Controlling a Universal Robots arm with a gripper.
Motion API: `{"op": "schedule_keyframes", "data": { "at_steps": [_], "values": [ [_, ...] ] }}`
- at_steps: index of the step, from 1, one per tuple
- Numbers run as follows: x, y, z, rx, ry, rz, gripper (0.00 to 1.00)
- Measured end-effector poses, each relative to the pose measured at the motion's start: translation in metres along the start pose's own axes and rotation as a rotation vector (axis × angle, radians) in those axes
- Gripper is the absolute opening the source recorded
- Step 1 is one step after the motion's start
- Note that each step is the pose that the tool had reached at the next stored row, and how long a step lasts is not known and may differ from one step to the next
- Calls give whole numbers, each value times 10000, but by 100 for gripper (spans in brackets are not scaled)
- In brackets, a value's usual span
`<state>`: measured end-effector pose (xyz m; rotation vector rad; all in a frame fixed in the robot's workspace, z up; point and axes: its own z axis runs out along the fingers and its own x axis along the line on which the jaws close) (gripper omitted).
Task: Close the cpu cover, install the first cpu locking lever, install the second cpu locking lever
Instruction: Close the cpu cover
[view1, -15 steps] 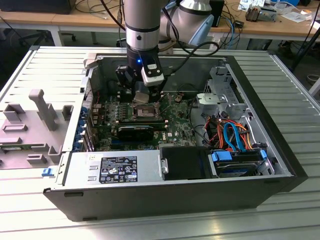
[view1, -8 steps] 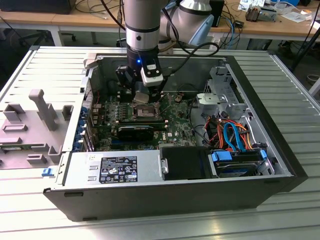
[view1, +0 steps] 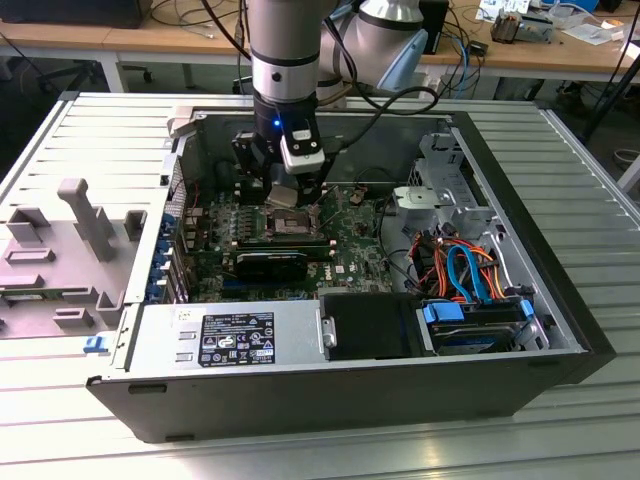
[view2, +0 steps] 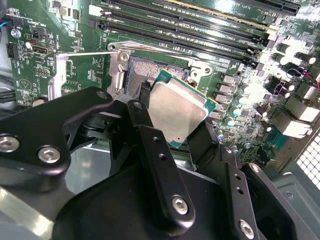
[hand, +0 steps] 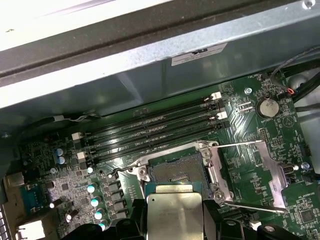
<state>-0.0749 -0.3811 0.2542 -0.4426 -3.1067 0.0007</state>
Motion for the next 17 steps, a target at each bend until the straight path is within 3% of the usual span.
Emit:
{"op": "schedule_keyframes", "data": {
  "at_steps": [17],
  "values": [
    [0,0,19,24,-7,716,55]
  ]
}}
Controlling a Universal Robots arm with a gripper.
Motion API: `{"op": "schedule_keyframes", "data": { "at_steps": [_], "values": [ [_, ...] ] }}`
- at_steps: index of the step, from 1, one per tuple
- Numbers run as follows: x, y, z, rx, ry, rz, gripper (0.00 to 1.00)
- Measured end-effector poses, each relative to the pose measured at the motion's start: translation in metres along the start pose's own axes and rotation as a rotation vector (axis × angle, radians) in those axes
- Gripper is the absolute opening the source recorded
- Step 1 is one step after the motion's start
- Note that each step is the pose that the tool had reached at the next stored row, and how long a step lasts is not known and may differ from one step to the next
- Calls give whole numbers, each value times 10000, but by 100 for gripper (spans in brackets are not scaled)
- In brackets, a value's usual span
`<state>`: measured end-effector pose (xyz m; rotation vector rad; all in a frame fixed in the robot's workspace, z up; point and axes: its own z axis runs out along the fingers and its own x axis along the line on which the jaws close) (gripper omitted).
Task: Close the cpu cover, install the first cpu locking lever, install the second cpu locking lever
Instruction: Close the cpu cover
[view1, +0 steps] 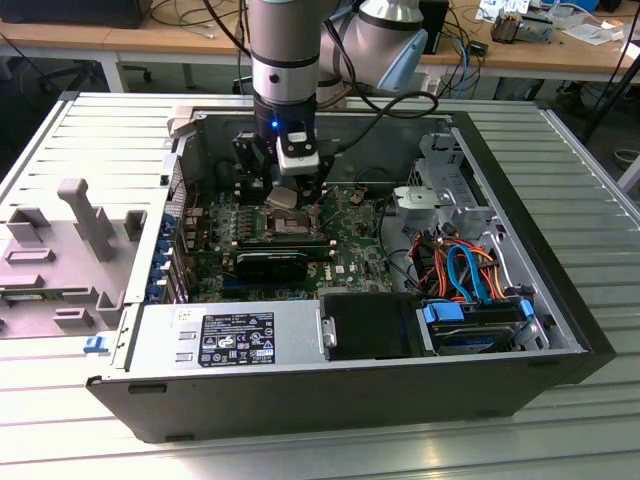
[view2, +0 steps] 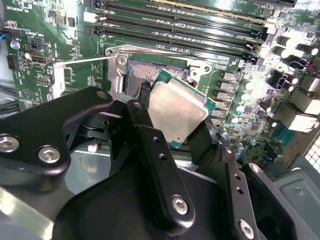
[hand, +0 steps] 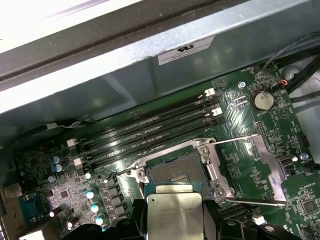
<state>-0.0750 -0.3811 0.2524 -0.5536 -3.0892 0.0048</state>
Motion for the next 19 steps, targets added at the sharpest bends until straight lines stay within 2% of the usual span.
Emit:
{"op": "schedule_keyframes", "data": {
  "at_steps": [7,19],
  "values": [
    [0,0,5,68,-24,548,55],
    [0,0,11,122,-41,1273,55]
  ]
}}
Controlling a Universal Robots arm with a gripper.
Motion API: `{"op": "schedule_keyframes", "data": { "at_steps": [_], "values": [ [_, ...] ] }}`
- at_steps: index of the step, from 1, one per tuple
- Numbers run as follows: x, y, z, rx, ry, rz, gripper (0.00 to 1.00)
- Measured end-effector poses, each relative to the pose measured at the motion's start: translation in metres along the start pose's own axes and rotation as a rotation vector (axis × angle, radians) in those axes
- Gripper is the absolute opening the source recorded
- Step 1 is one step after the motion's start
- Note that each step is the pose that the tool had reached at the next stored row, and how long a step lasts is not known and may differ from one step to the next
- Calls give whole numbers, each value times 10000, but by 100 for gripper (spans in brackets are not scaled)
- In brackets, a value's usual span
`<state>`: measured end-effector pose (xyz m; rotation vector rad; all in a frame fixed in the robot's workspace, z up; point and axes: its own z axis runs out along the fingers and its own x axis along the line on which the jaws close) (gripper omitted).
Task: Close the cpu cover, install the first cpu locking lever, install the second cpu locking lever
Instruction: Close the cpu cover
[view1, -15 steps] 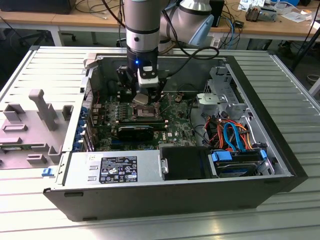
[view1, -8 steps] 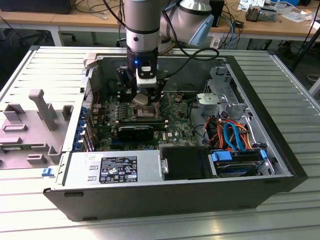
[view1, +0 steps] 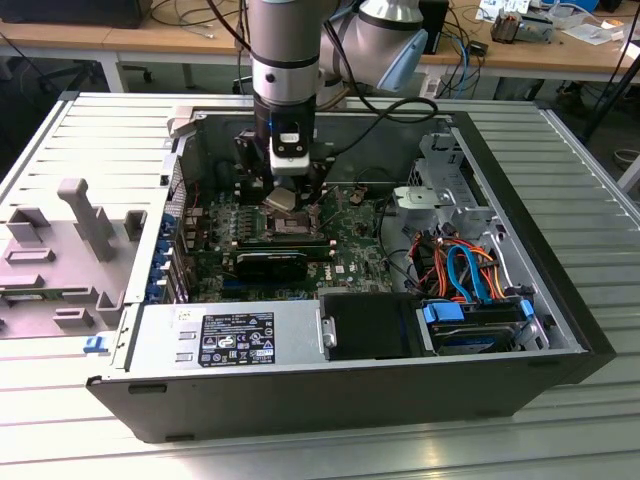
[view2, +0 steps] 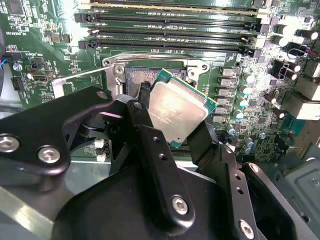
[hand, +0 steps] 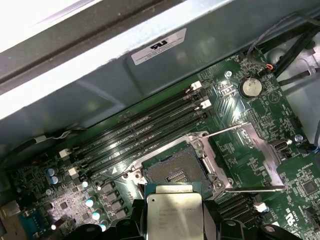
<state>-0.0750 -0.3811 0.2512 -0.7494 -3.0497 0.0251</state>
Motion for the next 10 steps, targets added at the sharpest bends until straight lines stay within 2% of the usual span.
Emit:
{"op": "schedule_keyframes", "data": {
  "at_steps": [2,5,10],
  "values": [
    [0,0,2,17,-4,237,55],
    [0,0,16,68,-12,1315,55],
    [0,0,23,73,-6,1749,55]
  ]
}}
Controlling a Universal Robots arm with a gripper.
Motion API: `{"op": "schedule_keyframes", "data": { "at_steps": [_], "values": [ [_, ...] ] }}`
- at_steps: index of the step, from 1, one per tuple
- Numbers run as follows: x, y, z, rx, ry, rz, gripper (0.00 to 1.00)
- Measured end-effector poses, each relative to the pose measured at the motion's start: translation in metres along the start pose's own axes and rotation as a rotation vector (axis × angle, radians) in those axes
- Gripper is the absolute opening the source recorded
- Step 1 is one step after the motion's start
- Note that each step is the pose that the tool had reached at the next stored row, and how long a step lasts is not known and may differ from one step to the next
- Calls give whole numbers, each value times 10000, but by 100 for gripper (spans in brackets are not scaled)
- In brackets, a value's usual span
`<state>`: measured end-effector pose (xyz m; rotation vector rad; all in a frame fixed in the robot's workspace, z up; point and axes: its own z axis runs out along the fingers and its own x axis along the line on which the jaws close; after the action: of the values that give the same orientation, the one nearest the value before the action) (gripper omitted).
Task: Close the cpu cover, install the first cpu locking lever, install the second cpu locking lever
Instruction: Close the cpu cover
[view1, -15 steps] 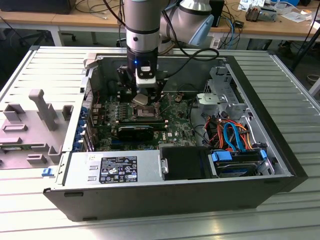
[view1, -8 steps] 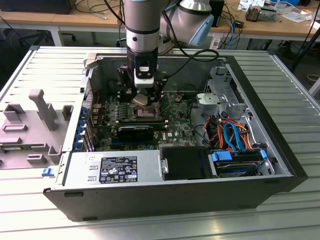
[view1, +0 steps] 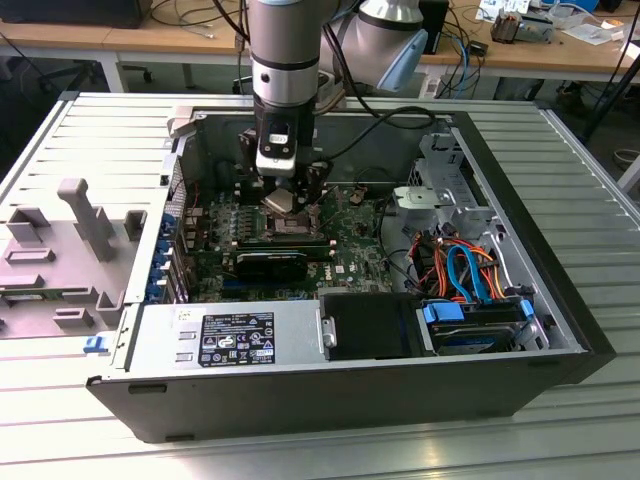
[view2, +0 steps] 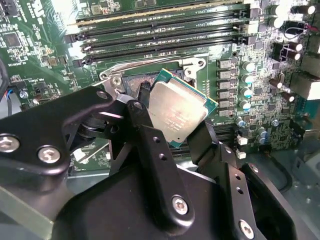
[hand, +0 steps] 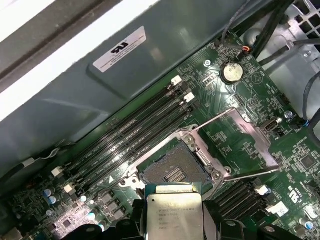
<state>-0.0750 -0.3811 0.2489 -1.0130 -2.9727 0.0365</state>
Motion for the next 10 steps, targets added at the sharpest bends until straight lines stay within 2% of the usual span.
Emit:
{"op": "schedule_keyframes", "data": {
  "at_steps": [10],
  "values": [
    [0,0,15,9,10,642,55]
  ]
}}
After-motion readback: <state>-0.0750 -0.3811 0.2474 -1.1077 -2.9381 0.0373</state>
